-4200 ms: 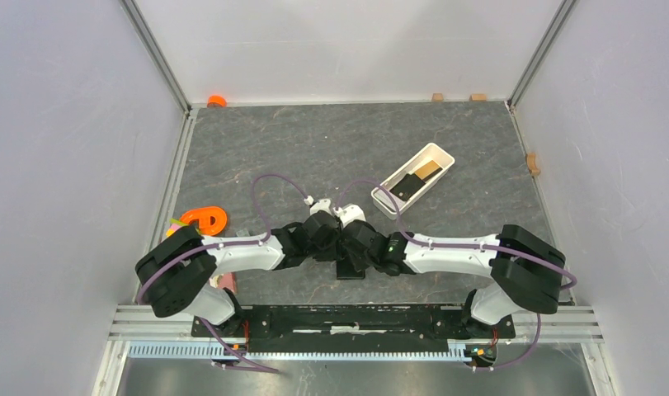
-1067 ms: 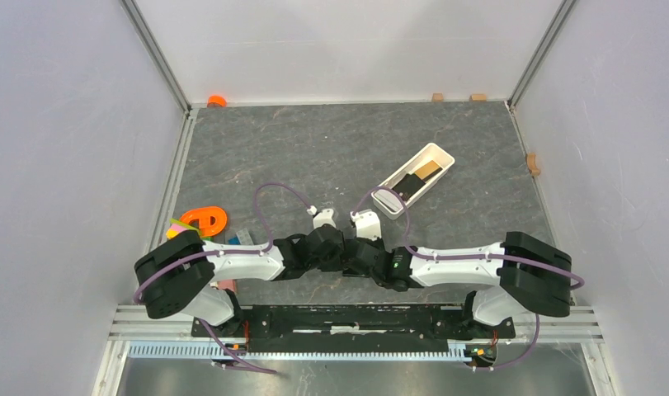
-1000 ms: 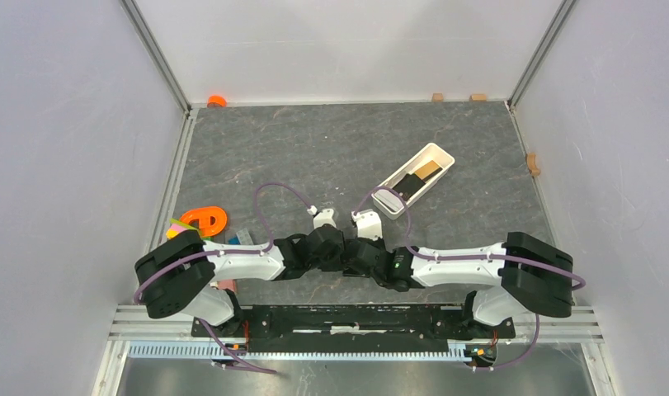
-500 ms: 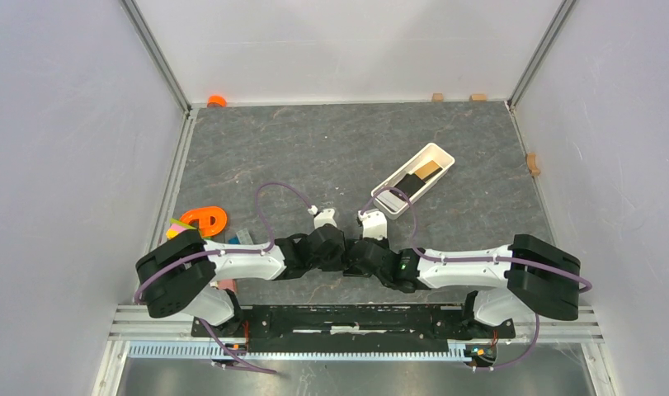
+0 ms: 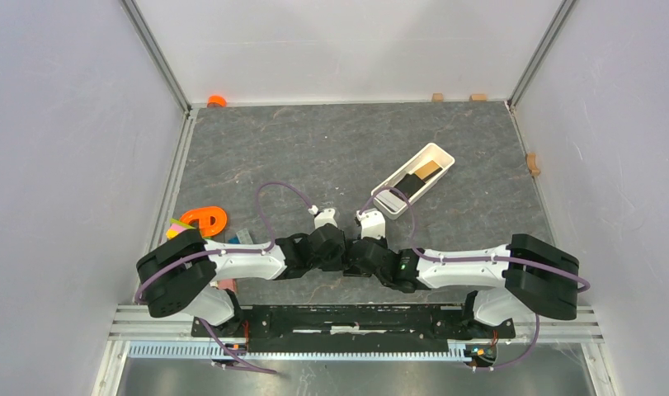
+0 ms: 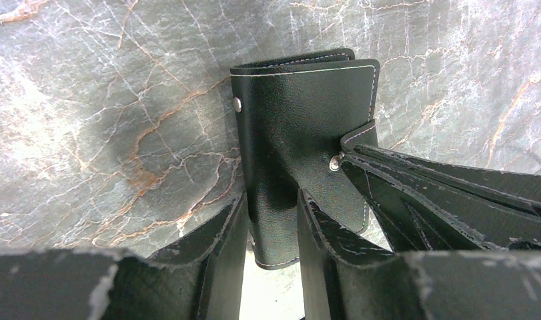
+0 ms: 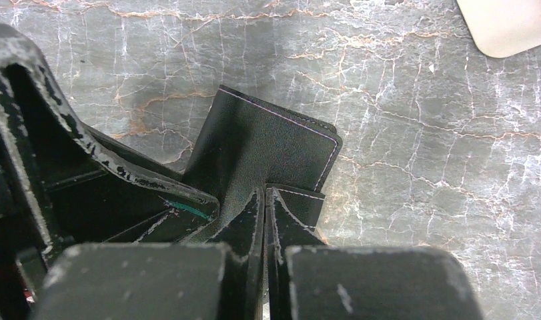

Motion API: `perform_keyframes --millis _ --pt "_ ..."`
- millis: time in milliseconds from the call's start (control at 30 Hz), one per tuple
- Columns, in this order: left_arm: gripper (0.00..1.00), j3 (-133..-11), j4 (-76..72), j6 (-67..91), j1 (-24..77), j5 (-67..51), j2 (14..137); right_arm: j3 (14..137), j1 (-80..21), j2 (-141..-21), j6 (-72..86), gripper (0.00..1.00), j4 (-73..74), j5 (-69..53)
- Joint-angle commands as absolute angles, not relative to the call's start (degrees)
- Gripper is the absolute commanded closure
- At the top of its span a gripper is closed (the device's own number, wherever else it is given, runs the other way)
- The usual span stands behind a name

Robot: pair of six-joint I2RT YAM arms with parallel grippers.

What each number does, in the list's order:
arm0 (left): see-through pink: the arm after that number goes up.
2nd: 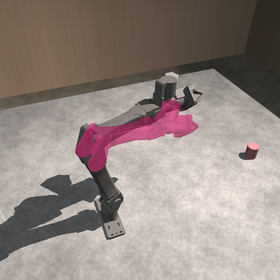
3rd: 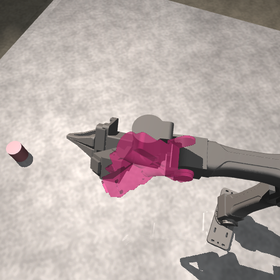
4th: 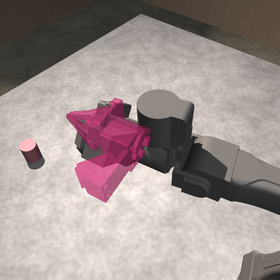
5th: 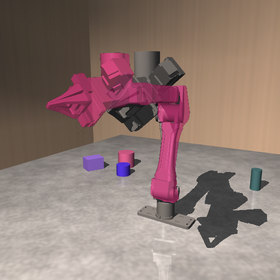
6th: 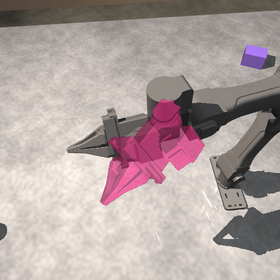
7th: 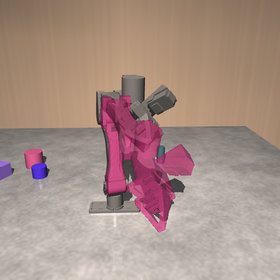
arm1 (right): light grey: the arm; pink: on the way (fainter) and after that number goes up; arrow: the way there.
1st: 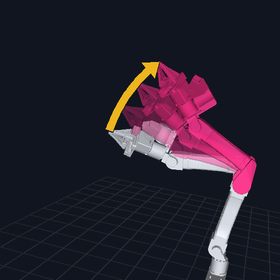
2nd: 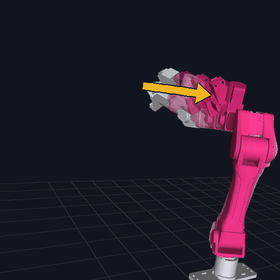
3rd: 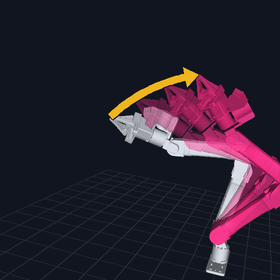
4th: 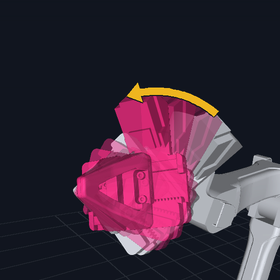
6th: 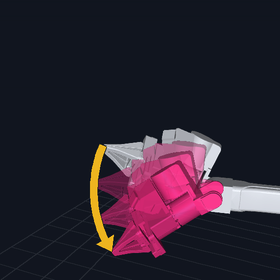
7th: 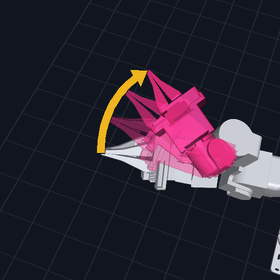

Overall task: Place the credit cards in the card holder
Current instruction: Close the card holder at the center of the board.

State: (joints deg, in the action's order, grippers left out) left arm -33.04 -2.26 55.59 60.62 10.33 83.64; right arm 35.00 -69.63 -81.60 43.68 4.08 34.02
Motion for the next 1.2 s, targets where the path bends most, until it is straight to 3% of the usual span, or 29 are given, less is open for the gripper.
perform_keyframes --millis 0,1167 --pt "0.60 -30.91 7.02 55.14 61.21 11.53 87.17 35.09 -69.47 -82.60 43.27 1.00 4.12 32.24" --pt "0.58 -31.66 7.73 55.02 61.19 11.53 88.04 36.98 -74.07 -87.11 39.28 1.00 3.05 29.35"
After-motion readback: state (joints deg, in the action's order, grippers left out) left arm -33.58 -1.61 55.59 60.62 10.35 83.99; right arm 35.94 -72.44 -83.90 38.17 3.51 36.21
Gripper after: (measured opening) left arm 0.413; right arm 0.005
